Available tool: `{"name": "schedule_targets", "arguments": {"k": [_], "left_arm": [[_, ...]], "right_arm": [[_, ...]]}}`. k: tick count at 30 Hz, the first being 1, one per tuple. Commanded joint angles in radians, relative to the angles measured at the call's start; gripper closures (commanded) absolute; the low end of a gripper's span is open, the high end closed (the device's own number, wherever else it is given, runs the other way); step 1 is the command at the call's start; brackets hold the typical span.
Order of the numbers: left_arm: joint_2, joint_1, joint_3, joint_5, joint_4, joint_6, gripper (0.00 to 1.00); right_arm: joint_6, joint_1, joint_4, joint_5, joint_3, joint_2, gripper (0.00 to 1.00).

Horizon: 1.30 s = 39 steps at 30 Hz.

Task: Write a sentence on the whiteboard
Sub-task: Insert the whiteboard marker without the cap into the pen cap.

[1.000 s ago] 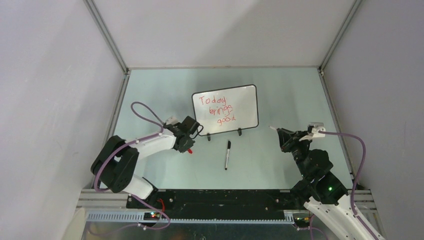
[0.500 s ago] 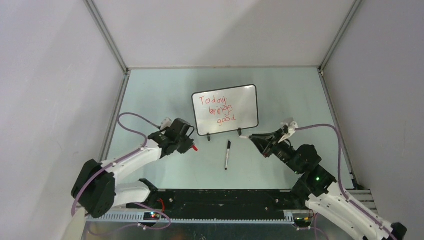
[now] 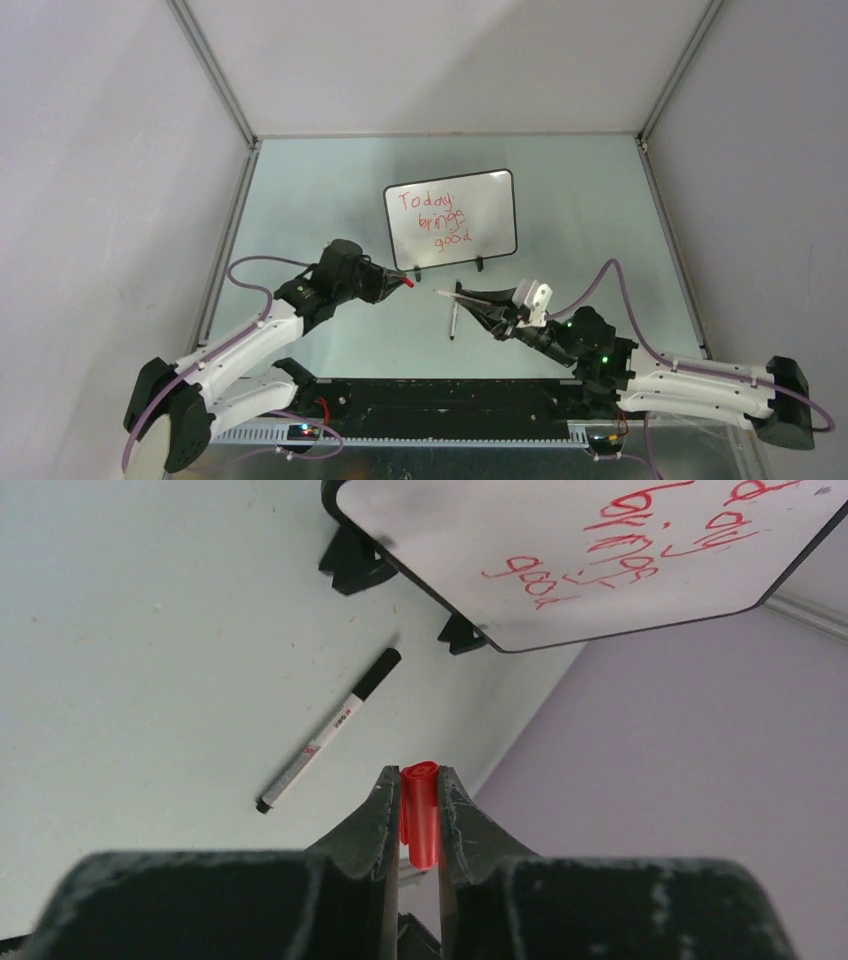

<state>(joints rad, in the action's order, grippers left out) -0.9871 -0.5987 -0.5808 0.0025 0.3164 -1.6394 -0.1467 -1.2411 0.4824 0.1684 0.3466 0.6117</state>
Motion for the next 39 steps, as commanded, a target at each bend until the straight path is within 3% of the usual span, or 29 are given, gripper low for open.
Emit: {"name": "schedule_targets", "arguments": {"k": [1, 7, 13, 39], "left_arm": [[0.004, 0.019, 0.024, 0.140, -0.105, -0.090, 1.00], [-0.020, 0.020, 0.031, 0.224, -0.141, -0.122, 1.00], [0.009, 0.019, 0.077, 0.218, -0.161, -0.212, 1.00], [0.085, 0.020, 0.105, 0.183, -0.119, -0.236, 1.00]], "right_arm": [[-0.214, -0.084, 0.202, 0.082, 0.008, 0.089, 1.00], [-0.344, -0.152, 0.288, 0.154, 0.001, 0.189, 1.00], [-0.396, -0.181, 0.330, 0.211, -0.028, 0.220, 1.00], [-0.412, -0.185, 0.361, 0.240, -0.020, 0.383, 1.00]]}}
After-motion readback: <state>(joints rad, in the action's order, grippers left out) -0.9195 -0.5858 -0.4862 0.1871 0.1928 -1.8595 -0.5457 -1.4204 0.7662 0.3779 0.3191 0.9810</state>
